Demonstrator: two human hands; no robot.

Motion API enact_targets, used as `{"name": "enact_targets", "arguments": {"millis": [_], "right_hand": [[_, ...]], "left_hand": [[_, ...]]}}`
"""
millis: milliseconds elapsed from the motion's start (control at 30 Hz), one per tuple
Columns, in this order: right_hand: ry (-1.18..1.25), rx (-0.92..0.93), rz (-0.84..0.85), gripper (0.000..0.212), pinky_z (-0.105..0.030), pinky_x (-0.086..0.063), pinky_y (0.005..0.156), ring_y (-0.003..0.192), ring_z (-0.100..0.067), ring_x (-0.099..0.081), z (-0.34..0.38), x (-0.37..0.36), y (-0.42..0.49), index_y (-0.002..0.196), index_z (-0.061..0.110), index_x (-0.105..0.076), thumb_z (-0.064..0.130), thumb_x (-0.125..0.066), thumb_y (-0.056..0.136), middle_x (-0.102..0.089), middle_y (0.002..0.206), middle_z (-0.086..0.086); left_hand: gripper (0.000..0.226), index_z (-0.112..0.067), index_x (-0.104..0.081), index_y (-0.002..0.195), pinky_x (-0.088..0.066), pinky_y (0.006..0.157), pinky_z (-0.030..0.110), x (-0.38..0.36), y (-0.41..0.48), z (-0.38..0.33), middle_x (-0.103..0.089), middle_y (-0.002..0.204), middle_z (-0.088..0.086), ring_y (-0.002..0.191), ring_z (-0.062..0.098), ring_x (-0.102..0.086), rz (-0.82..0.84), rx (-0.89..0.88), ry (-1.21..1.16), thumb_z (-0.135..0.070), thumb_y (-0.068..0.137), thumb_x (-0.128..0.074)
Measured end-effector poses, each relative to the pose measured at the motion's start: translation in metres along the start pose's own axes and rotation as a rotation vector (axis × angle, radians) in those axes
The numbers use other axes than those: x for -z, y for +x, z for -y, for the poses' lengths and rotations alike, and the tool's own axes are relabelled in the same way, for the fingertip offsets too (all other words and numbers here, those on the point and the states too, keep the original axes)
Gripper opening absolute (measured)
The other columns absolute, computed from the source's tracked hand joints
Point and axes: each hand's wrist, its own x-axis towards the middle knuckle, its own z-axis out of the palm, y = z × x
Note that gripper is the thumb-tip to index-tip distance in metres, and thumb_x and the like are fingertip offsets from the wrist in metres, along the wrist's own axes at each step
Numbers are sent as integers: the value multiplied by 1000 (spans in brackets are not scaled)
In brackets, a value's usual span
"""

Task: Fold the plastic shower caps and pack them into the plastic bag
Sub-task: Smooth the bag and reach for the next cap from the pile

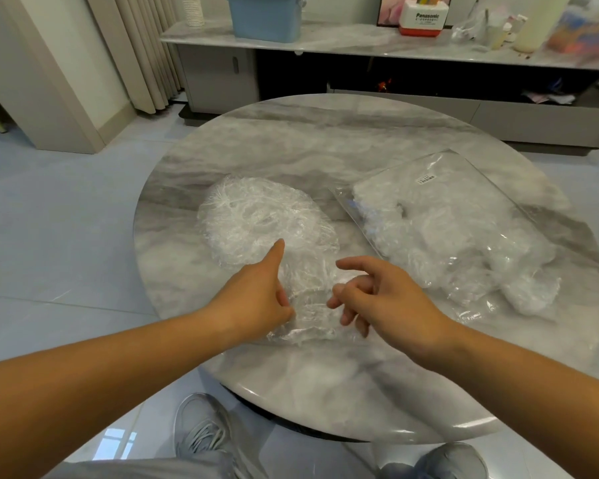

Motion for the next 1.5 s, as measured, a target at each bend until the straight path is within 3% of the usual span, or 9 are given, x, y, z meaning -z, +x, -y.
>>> {"name": "enact_targets", "arguments": {"millis": [167, 367, 533, 633, 800, 967, 1133, 1267, 1500], "right_hand": [[392, -282, 74, 78, -43, -63, 69, 88, -40, -75, 4, 0, 6, 158, 39, -14, 22, -63, 99, -73, 107, -24], [489, -419, 71, 42, -41, -63, 66, 86, -40, -75, -4, 13, 16, 134, 14, -47, 38, -57, 101, -73, 106, -27], [436, -311, 47, 38, -41, -63, 66, 83, -40, -74, -9, 14, 11, 104, -1, -59, 36, -56, 101, -74, 99, -27], [331, -202, 49, 42, -44, -62, 71, 84, -43, -73, -11, 12, 1, 98, -4, -62, 37, -53, 102, -74, 96, -26], [-163, 41, 54, 50, -30, -54, 72, 78, -12, -69, -27, 14, -18, 87, 14, -73, 54, -44, 97, -76, 90, 2], [-659, 270, 169, 79, -22, -44, 83, 89, -8, -59, -37, 18, -22, 93, 9, -70, 68, -17, 96, -67, 87, 3], [-675, 328, 202, 53, -34, -46, 71, 70, -14, -53, -38, 17, -17, 70, 20, -53, 59, -32, 99, -55, 67, 1], [-544, 460, -40, 24, -18, -42, 58, 60, -8, -56, -27, 10, -21, 96, 31, -69, 47, -52, 98, -57, 63, 14], [-987, 691, 74, 39, -31, -30, 109, 130, -14, -45, -45, 1, -18, 119, 27, -67, 52, -43, 102, -58, 132, 8]], "left_hand": [[113, -34, 11, 159, -56, 70, 18, 0, -3, -3, -75, 86, -4, 74, 6, -69, 126, 43, -153, -17, 85, -74], [53, -25, -56, 127, -59, 85, 41, 7, -6, -8, -77, 94, 4, 78, 16, -70, 266, 110, -364, -24, 82, -82], [74, -27, -37, 137, -56, 79, 33, 10, -5, -8, -77, 92, 7, 76, 12, -69, 231, 127, -438, -36, 80, -84], [113, -52, -8, 153, -57, 80, 32, 15, -4, -8, -77, 98, 9, 90, 20, -73, 297, 112, -517, -44, 73, -88], [61, -25, -70, 117, -57, 94, 50, 19, -2, -14, -74, 97, 10, 93, 26, -73, 286, 133, -570, -54, 65, -84], [38, -6, -73, 82, -60, 77, 37, 5, 0, -5, -70, 69, 8, 65, 18, -68, 99, 109, -397, -41, 76, -86], [36, -17, -66, 72, -56, 66, 31, -6, -1, -1, -69, 69, 1, 65, 14, -66, -39, 3, -47, -42, 69, -91], [41, -23, -58, 80, -49, 65, 27, -10, -3, -3, -55, 91, -5, 73, 13, -58, -107, -72, 109, -45, 67, -90], [76, -31, -47, 132, -51, 83, 25, -13, -6, 1, -38, 117, -9, 84, 8, -57, -70, -60, 46, -47, 70, -88]]}}
